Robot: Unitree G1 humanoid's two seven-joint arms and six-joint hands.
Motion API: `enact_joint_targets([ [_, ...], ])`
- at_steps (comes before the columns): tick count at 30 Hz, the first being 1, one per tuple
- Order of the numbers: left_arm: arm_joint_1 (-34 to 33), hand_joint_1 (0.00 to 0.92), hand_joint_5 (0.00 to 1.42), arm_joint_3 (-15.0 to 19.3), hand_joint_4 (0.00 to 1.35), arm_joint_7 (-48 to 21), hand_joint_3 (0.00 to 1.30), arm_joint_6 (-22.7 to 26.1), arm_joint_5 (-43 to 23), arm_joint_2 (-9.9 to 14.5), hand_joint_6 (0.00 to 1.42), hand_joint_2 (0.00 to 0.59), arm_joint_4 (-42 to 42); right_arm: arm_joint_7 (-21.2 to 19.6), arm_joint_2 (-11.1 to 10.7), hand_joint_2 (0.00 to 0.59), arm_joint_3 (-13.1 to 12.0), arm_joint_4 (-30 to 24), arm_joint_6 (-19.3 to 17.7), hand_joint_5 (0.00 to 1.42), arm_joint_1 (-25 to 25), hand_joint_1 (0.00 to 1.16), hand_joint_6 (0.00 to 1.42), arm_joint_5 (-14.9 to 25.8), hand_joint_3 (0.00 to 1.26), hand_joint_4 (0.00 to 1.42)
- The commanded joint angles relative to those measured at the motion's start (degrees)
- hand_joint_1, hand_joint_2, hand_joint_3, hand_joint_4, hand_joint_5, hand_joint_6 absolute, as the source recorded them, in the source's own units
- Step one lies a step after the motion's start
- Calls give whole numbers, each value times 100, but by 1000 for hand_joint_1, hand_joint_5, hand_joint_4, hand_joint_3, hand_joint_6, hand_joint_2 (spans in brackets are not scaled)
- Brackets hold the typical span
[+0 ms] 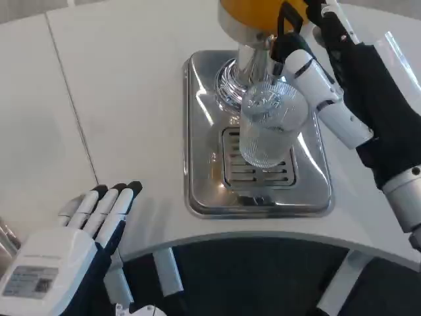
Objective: Grasp the cup under the faucet to collect the drink, then remove the cup.
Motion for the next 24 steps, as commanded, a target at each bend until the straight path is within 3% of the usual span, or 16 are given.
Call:
enact_joint_targets([
  [1, 4, 0, 0, 31, 0, -35, 0, -8, 26, -28, 57, 36, 86, -4, -19, 463, 91, 114, 146, 0, -39, 100, 0, 268, 0, 0],
  [17, -111, 0, 0, 91, 0, 10, 0, -86, -44, -11, 58, 36, 212, -2, -298, 476, 266, 366, 256, 0, -214, 110, 0, 477, 0, 0],
  [21, -127, 0, 0, 113, 0, 25, 0, -113, -80, -19, 58, 36, 244, 77, -648, 475, 459, 279, 106, 0, -324, 108, 0, 148, 0, 0],
  [24, -150, 0, 0, 143, 0, 54, 0, -134, -107, -39, 58, 36, 277, 132, -906, 454, 641, 220, 70, 0, -389, 44, 0, -133, 0, 0],
])
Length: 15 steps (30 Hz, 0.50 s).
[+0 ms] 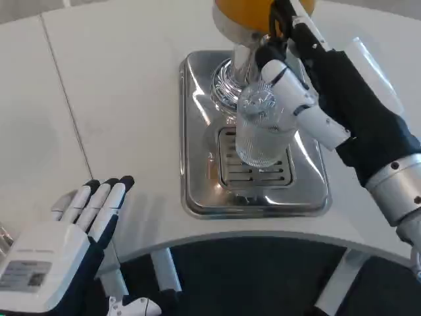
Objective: Grasp the cup under the faucet to collect the drink, then remove the cup.
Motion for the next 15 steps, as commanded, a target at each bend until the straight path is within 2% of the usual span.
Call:
enact_joint_targets([
  [1, -11, 0, 0, 21, 0, 54, 0, -88, -59, -44, 59, 36, 99, 163, -373, 452, 294, -103, -94, 0, -112, 35, 0, -365, 0, 0],
  [3, -19, 0, 0, 31, 0, 46, 0, -95, -86, -52, 59, 36, 114, 196, -457, 451, 379, -145, -54, 0, -128, 1, 0, -476, 0, 0],
  [6, -27, 0, 0, 36, 0, 42, 0, -108, -113, -58, 59, 36, 131, 406, -709, 448, 623, -353, 43, 0, -210, 0, 0, -932, 27, 0],
  [12, -29, 0, 0, 5, 0, 46, 0, -113, -112, -99, 59, 36, 118, 827, -909, 482, 994, -624, 284, 15, -294, 0, 11, -1743, 63, 0],
  [15, -40, 0, 0, -12, 0, 57, 0, -115, -86, -122, 59, 36, 111, 1051, -1036, 496, 1200, -777, 227, 34, -330, 0, 28, -2397, 82, 2],
])
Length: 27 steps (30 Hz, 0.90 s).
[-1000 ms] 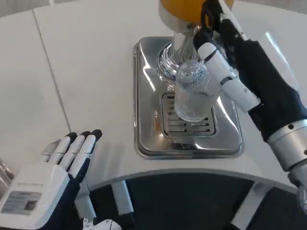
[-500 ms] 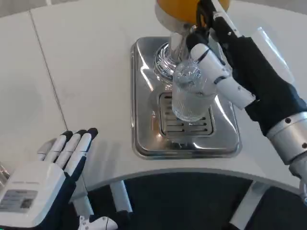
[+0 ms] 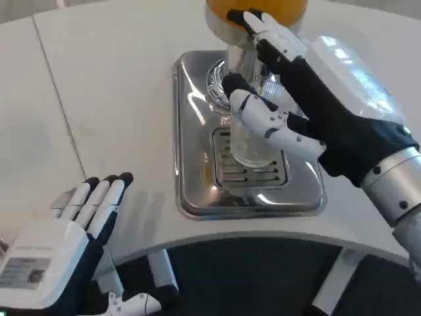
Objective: Grasp the cup under the faucet to collect the drink, then remove the cup.
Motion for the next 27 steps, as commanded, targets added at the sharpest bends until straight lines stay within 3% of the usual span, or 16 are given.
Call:
enact_joint_targets([
  [1, 51, 0, 0, -36, 0, 56, 0, -61, 4, -84, 59, 36, 34, 375, -140, 503, 346, -265, -129, 35, -55, 0, 29, -659, 91, 8],
  [4, -43, 0, 0, -66, 0, 59, 0, -26, 11, -147, 59, 36, 49, 576, -103, 516, 398, -338, -99, 38, -59, 0, 31, -1144, 102, 11],
  [9, -325, 0, 0, -98, 0, 62, 0, 28, 36, -250, 59, 36, 146, 979, -44, 531, 344, -481, -126, 49, -40, 0, 33, -1498, 119, 12],
  [19, -1356, 6, 0, -352, 0, 16, 0, 237, -95, -578, 60, 35, 589, 1355, 99, 532, 146, -592, -169, 49, -80, 0, 33, -1687, 125, 21],
  [27, -1805, 20, 0, -657, 0, 75, 0, 420, -32, -781, 72, 34, 883, 1522, 139, 532, 15, -640, -160, 49, -107, 0, 24, -1757, 126, 21],
])
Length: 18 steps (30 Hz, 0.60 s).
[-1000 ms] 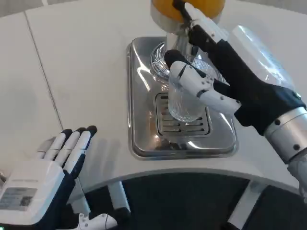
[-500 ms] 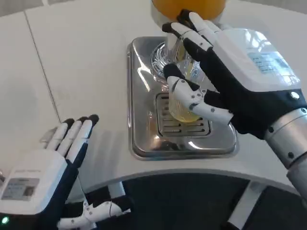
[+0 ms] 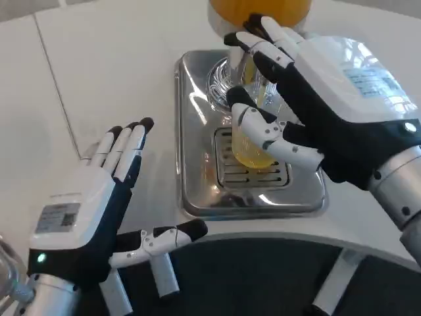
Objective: Grasp the cup under the faucet to collect the drink, then remove the cup.
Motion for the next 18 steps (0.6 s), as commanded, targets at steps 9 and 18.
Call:
enact_joint_targets([
  [9, -554, 39, 0, -503, 0, -56, 0, 361, 143, -214, 52, 36, 420, 381, 28, 538, -132, -268, -126, 49, 21, 0, 19, -83, 126, 21],
  [18, -842, 37, 0, -711, 0, 46, 0, 431, 170, -220, 47, 33, 679, 429, 53, 539, -257, -297, -111, 40, 135, 0, 18, -45, 126, 12],
])
